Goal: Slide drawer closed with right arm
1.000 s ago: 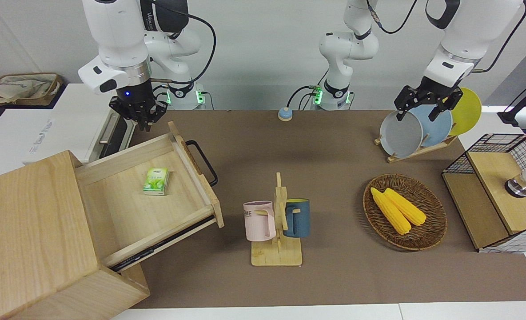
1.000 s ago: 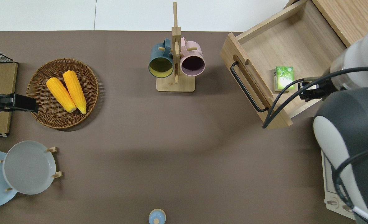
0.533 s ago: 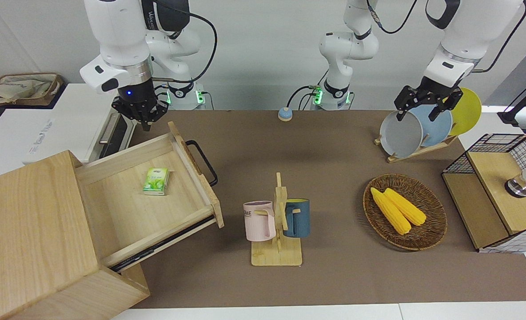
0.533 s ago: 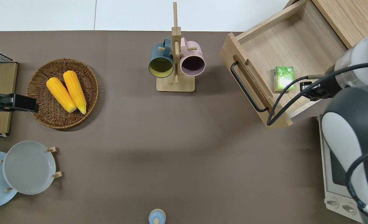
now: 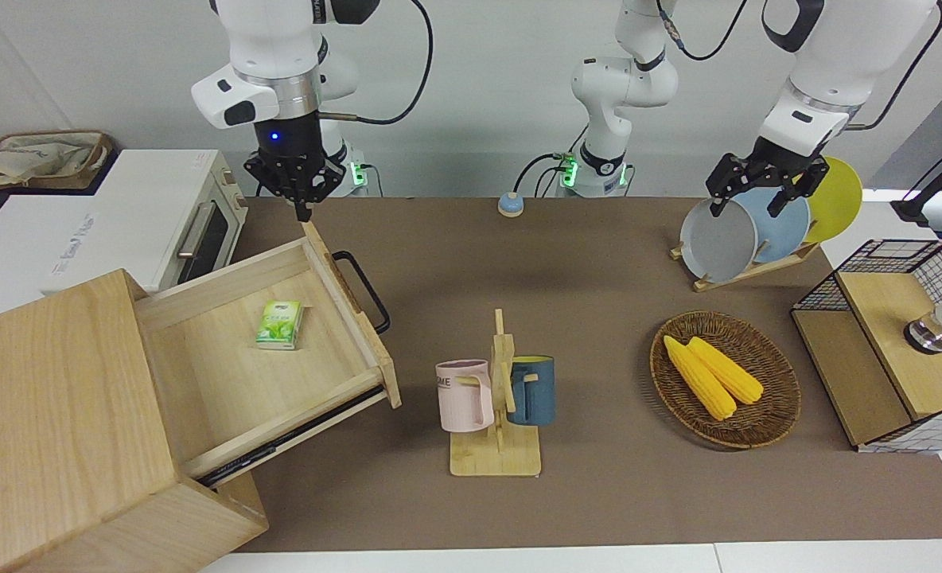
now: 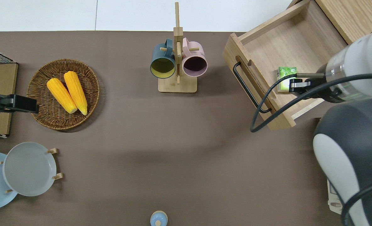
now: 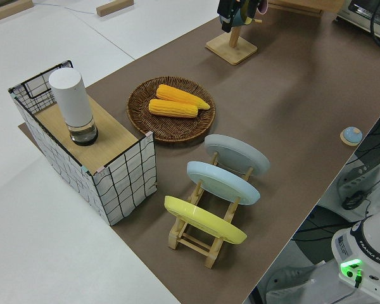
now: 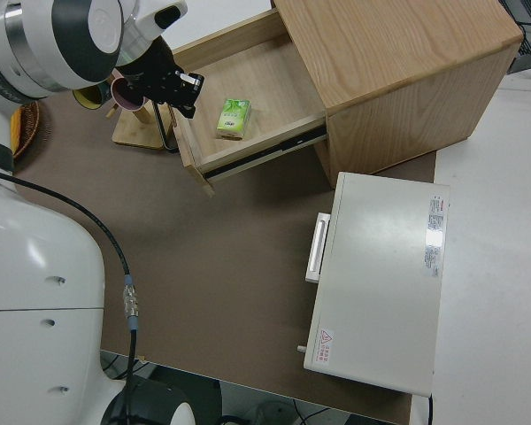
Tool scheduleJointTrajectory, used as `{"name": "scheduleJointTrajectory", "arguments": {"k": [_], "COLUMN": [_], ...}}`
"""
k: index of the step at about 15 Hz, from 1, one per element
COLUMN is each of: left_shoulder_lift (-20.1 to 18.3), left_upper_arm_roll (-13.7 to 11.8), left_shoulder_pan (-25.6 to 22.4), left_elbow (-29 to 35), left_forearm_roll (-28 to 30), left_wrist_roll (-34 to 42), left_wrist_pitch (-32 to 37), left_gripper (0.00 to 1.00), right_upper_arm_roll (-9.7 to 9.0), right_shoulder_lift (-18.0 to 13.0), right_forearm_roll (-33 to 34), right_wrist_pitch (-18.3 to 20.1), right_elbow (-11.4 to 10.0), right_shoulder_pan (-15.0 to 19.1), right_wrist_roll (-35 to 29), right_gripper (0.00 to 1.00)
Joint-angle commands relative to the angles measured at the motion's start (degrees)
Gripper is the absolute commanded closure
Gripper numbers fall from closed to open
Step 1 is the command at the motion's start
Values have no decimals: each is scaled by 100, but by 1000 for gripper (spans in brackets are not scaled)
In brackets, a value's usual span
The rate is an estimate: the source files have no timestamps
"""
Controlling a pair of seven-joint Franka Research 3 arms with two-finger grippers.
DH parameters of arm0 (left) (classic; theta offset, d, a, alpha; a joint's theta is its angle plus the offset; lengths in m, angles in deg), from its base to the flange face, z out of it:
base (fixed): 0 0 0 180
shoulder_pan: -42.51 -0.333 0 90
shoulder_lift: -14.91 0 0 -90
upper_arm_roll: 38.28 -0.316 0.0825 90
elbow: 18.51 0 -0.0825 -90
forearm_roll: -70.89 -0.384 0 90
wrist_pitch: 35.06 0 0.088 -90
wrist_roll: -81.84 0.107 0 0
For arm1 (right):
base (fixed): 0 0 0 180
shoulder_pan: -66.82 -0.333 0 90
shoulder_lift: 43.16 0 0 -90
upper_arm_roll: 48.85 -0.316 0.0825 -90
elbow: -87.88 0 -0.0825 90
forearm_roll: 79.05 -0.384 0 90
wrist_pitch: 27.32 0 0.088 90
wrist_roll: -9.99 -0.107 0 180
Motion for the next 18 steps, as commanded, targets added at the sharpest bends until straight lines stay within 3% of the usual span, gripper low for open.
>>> {"name": "scheduleJointTrajectory", "arguments": {"k": [1,8,10,18], "left_shoulder_lift": [76,76,76,76], "left_upper_arm_roll": [-95,-95,-95,-95], "left_shoulder_pan": [99,99,99,99], "left_elbow": [-117,-117,-117,-117], "left_forearm_roll": [-72,-63,-72,-72], "left_wrist_roll": [43,43,43,43], "left_wrist_pitch": [-2,-2,-2,-2], "left_gripper": [2,2,2,2], "right_upper_arm_roll": [-136,-189,-189,-198], "right_shoulder_lift": [86,490,595,1061], "right_forearm_roll": [-148,-130,-156,-508], "right_wrist_pitch": [-203,-432,-607,-836], "right_elbow": [4,-40,-49,-92], "right_shoulder_pan": [-132,-502,-520,-511], "right_wrist_roll": [-983,-2459,-3048,-4359], "right_gripper": [1000,1000,1000,1000]}}
